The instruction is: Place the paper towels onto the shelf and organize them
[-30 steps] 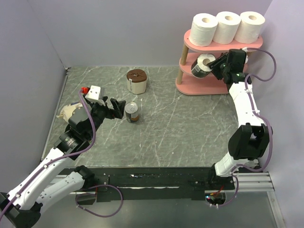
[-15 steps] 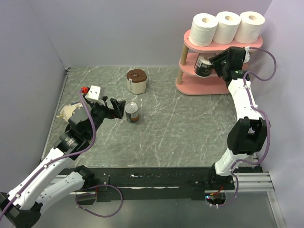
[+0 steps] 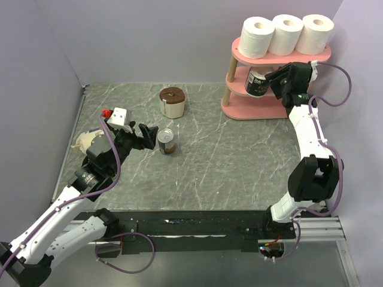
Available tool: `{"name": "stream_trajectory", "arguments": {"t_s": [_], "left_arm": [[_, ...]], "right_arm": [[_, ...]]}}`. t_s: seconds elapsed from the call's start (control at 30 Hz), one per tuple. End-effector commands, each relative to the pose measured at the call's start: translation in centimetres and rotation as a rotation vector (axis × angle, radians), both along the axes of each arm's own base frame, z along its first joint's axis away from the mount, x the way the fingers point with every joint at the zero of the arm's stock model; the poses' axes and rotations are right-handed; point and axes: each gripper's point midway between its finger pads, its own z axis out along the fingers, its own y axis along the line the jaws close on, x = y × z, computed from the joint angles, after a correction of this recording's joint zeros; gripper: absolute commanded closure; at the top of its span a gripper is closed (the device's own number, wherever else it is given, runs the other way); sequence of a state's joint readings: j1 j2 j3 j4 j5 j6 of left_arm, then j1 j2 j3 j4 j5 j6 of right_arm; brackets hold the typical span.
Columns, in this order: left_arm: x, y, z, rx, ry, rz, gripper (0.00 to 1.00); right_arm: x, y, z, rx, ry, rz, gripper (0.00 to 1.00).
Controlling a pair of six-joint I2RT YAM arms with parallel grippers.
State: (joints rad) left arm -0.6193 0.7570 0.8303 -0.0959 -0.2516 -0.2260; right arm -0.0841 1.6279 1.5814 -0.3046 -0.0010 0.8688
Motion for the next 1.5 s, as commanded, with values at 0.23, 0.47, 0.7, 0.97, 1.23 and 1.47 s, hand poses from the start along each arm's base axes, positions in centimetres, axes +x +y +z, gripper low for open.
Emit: {"name": "stream_trajectory", "arguments": {"t_s": [0.23, 0.47, 0.7, 0.97, 1.23, 1.47], "left_arm": [[0.2, 0.1, 0.9, -0.005, -0.015, 0.009, 0.04], [0.3, 0.2, 0.6, 0.0, -0.009, 0.016, 0.04], [0.4, 0.0, 0.6, 0.001, -0.01, 0.01, 0.04], [0.6, -0.2, 0.3, 0.011, -0.001, 0.009, 0.04], [0.9, -0.2, 0.0, 0.023, 0.007, 0.016, 0.04], [1.0, 0.0, -0.4, 0.029, 0.015, 0.031, 0.04]], "right_arm": [[-2.3, 0.8, 0.4, -0.012, -0.056, 0.047, 0.54], [-0.6, 1.5, -0.1, 0.004, -0.082, 0.088, 0.6], [0.8, 1.6, 0.0, 0.01, -0.118, 0.101, 0.61], [2.6, 1.3, 0.0, 0.0, -0.13, 0.097, 0.61], [3.0, 1.5, 0.1, -0.011, -0.123, 0.115, 0.61], [-1.5, 2.4, 1.3, -0.021, -0.145, 0.146, 0.57]]}}
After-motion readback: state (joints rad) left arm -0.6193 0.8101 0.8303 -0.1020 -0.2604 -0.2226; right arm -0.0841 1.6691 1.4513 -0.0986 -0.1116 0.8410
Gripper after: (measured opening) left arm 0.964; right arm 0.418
